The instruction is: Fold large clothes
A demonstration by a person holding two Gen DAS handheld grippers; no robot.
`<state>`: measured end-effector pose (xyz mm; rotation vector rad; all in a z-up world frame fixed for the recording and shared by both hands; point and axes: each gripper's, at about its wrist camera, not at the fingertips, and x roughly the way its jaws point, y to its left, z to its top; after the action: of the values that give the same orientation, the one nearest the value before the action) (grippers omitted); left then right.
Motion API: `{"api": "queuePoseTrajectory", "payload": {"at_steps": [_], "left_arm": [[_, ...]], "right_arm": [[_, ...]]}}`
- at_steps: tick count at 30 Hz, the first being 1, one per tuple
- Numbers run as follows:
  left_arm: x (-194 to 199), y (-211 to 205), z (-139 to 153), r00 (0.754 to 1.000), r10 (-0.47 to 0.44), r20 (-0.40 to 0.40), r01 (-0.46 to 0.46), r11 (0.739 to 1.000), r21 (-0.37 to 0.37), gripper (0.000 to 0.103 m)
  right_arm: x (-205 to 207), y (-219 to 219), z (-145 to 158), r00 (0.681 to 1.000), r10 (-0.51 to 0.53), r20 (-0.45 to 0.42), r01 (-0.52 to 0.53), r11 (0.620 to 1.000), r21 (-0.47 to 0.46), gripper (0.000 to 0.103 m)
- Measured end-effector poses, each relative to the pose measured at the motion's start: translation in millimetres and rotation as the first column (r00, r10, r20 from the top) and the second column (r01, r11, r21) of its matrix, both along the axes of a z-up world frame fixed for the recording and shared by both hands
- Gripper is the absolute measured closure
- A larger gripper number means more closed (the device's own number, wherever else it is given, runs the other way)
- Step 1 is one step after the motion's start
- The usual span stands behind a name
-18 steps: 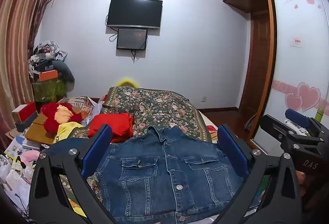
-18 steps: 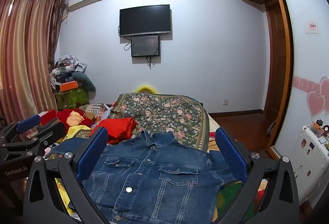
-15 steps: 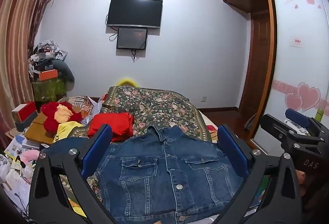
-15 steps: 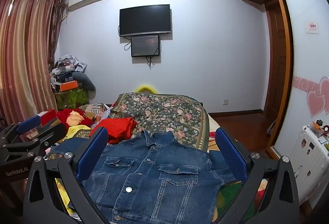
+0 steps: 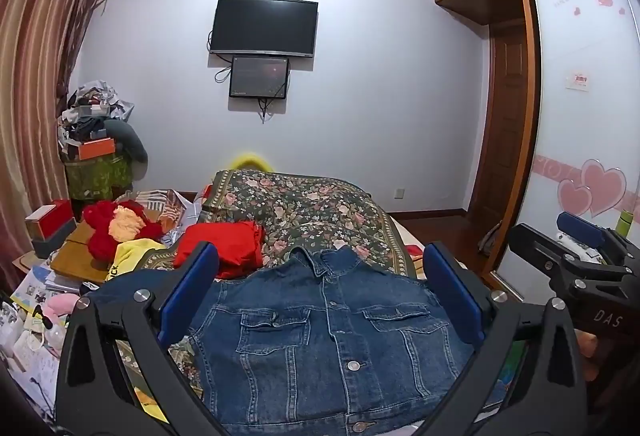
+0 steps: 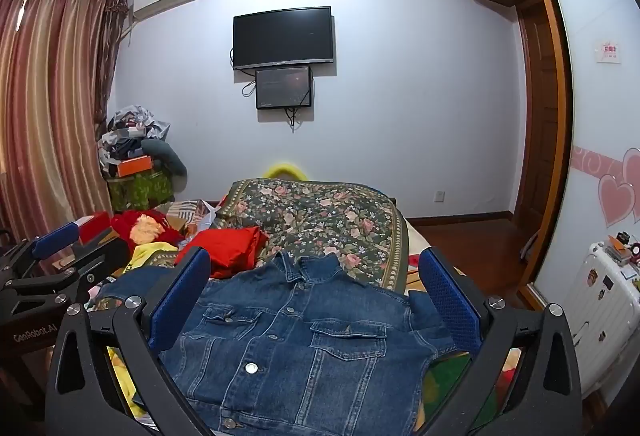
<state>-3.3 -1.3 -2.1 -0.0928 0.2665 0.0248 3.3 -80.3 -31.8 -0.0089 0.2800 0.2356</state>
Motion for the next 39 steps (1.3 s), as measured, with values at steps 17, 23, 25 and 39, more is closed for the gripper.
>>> {"api": "queuePoseTrajectory", "payload": {"at_steps": [17,23,25,39], "left_arm": [[5.2,4.1,0.2,1.0,-0.001,-0.009,0.001,1.0,-0.013,0.0],[5.2,5.0,-1.6,1.0,0.001,-0.008,-0.001,1.0,-0.012,0.0],[5.2,5.1,-2.0,1.0,0.0,-0.008,0.0,1.0,-0.013,0.0],[7.4,5.3,-3.7,1.0,0.003,-0.011,-0.003,1.0,-0.016,0.0]], "right_arm": [[-0.4,-1.8,-0.8,1.0,0.001,-0.004,-0.001,1.0,0.002,0.0],[-0.8,0.9,0.1,1.0,0.001,-0.004,-0.001,1.0,0.001,0.0],[-2.1,0.8,0.2,1.0,0.003,-0.005,-0.003,1.0,0.0,0.0],[1.1,5.8,-4.9,1.0,0.003,-0.006,-0.003,1.0,-0.001,0.0]]}}
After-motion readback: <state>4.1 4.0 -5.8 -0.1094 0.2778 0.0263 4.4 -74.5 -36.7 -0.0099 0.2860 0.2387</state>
